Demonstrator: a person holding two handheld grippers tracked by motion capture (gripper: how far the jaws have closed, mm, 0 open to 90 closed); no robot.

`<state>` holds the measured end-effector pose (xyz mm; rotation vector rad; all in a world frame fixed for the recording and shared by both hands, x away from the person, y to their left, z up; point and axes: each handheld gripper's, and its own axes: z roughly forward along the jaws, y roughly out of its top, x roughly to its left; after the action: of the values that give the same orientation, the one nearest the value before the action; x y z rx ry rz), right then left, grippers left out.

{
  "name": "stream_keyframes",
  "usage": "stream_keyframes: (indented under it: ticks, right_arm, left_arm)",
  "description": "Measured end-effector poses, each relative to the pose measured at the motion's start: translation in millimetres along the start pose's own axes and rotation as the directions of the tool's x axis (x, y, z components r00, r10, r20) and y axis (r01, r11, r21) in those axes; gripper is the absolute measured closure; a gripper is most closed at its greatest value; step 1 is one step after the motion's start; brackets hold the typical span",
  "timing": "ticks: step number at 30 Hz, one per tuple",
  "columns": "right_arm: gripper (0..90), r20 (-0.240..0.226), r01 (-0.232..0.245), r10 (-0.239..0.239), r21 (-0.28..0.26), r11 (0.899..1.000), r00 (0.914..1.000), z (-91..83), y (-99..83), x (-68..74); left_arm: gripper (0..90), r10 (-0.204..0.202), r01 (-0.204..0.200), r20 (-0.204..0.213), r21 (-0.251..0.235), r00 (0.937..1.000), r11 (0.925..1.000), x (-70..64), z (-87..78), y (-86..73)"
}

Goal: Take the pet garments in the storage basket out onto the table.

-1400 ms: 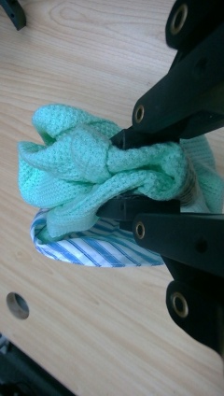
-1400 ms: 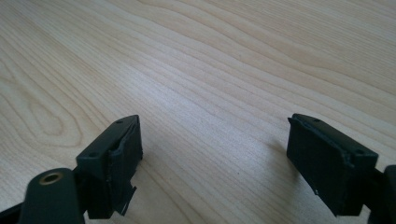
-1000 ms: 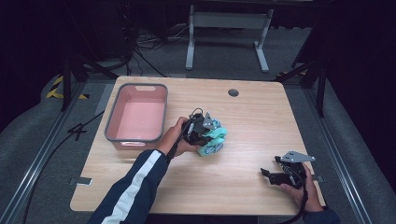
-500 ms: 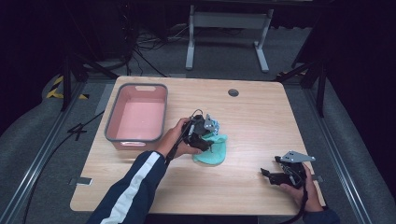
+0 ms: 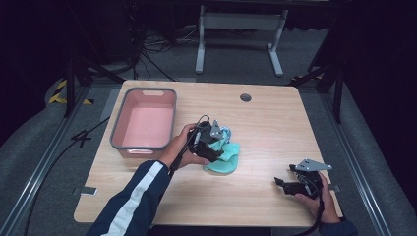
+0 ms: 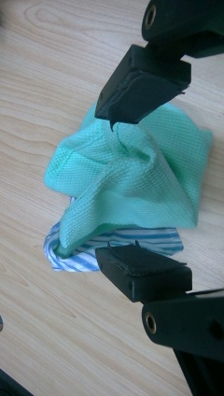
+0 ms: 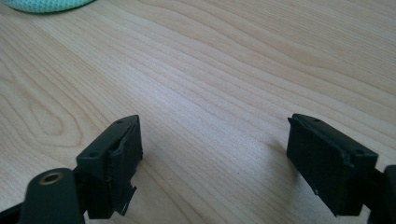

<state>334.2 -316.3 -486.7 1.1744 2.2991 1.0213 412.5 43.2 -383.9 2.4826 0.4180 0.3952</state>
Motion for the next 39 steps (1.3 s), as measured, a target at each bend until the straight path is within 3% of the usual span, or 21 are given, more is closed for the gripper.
stream_keyframes:
  ticks: [12,24,25,39]
  right_arm:
    - [18.7,0.000,0.000,0.000,0.000,1.000,1.0000,0.0,0.0,0.0]
    - [18.8,0.000,0.000,0.000,0.000,1.000,1.0000,0.0,0.0,0.0]
    - [18.7,0.000,0.000,0.000,0.000,1.000,1.0000,0.0,0.0,0.0]
    - [18.7,0.000,0.000,0.000,0.000,1.000,1.0000,0.0,0.0,0.0]
  left_arm:
    - [28.6,0.037,-0.037,-0.025,0.013,0.9990,0.9992,-3.7,-16.3,-6.2]
    - [27.8,0.053,-0.052,-0.041,0.023,0.9977,0.9984,-11.2,-32.7,-22.8]
    - [26.9,0.070,-0.068,-0.055,0.042,0.9960,0.9968,-11.6,-34.8,-25.8]
    - [23.3,0.066,-0.061,-0.079,0.059,0.9947,0.9964,-21.4,-48.8,-53.0]
